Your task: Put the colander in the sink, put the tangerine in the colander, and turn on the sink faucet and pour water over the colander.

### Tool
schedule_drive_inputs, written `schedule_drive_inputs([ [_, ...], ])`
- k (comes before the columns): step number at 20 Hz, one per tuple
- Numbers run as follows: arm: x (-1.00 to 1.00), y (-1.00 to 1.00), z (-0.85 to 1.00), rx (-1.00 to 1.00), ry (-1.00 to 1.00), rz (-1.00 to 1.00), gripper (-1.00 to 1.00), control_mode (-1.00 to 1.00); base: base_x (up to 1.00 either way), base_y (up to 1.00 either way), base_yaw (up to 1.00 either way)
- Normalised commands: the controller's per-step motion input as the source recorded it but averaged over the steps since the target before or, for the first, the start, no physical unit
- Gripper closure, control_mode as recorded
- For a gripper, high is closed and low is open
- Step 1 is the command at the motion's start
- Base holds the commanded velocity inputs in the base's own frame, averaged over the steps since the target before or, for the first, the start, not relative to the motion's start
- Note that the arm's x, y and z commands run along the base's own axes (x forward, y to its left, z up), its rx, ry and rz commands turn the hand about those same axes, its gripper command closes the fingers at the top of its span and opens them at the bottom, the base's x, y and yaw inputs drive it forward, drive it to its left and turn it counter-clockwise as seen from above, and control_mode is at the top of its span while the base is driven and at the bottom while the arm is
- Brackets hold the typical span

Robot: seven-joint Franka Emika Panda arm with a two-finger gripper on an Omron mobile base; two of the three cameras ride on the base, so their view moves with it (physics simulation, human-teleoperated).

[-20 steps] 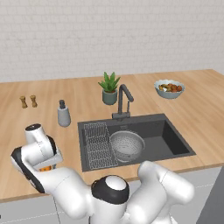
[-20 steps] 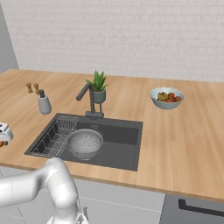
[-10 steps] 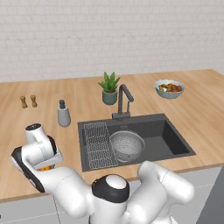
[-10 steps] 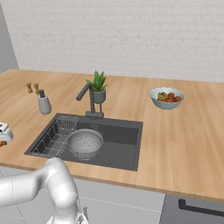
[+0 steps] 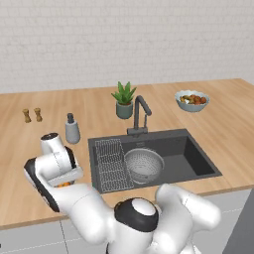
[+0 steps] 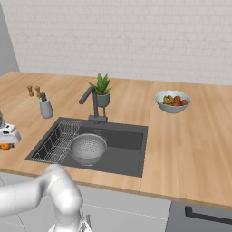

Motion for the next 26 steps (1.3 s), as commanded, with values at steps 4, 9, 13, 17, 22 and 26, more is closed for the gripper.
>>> schedule_drive_inputs([
  [4,-0.1,-0.91,0.3,0.0,-0.02,-0.02,1.0,-1.0,0.0,0.0,0.0],
  [9,-0.13,-1.0,0.26,0.0,-0.01,-0.01,1.0,-1.0,0.0,0.0,0.0],
  [13,-0.03,-1.0,0.13,0.03,-0.03,0.0,1.0,-1.0,0.0,0.0,0.0],
  [17,-0.02,-1.0,0.01,0.06,-0.09,0.0,1.0,-1.0,0.0,0.0,0.0],
  [22,-0.09,-1.0,0.0,0.05,-0.13,0.0,1.0,-1.0,0.0,0.0,0.0],
  [26,-0.11,-1.0,0.0,0.04,-0.22,0.0,1.0,-1.0,0.0,0.0,0.0],
])
